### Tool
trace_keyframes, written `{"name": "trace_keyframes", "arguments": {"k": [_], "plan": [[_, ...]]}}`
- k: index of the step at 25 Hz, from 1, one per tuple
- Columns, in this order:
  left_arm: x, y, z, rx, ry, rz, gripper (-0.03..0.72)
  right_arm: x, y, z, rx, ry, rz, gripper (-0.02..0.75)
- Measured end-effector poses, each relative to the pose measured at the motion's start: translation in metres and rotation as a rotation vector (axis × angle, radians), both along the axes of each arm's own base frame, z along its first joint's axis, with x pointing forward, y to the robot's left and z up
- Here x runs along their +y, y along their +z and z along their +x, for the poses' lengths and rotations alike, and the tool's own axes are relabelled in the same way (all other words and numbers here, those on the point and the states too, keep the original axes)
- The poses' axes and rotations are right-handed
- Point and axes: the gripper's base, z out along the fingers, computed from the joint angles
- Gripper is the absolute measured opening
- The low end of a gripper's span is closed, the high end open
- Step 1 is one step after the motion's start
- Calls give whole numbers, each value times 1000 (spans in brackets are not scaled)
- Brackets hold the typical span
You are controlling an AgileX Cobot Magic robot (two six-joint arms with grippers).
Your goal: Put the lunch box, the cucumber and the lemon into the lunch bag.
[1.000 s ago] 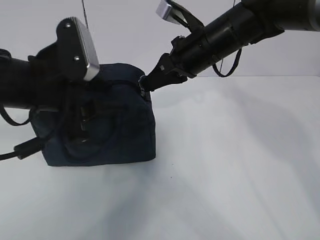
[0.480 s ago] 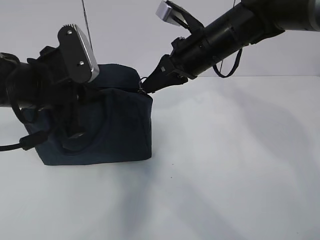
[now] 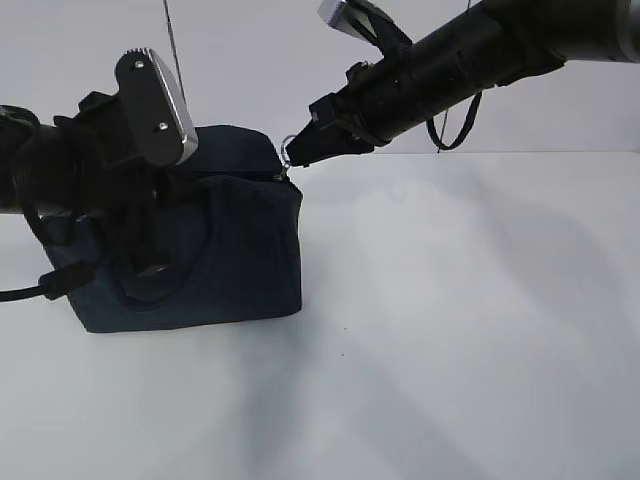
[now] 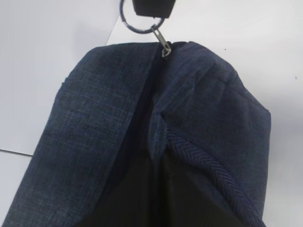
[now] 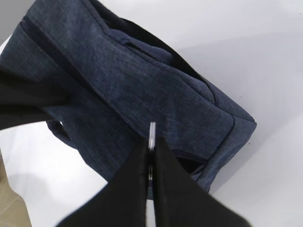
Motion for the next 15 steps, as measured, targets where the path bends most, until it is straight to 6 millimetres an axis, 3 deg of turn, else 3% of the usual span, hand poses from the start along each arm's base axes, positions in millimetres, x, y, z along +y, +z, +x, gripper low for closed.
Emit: {"name": "trace_keyframes", "arguments": {"k": [15], "plan": [[1,0,1,-4,24,0,0,-7,-6,8,175,-276,-17,8]]}}
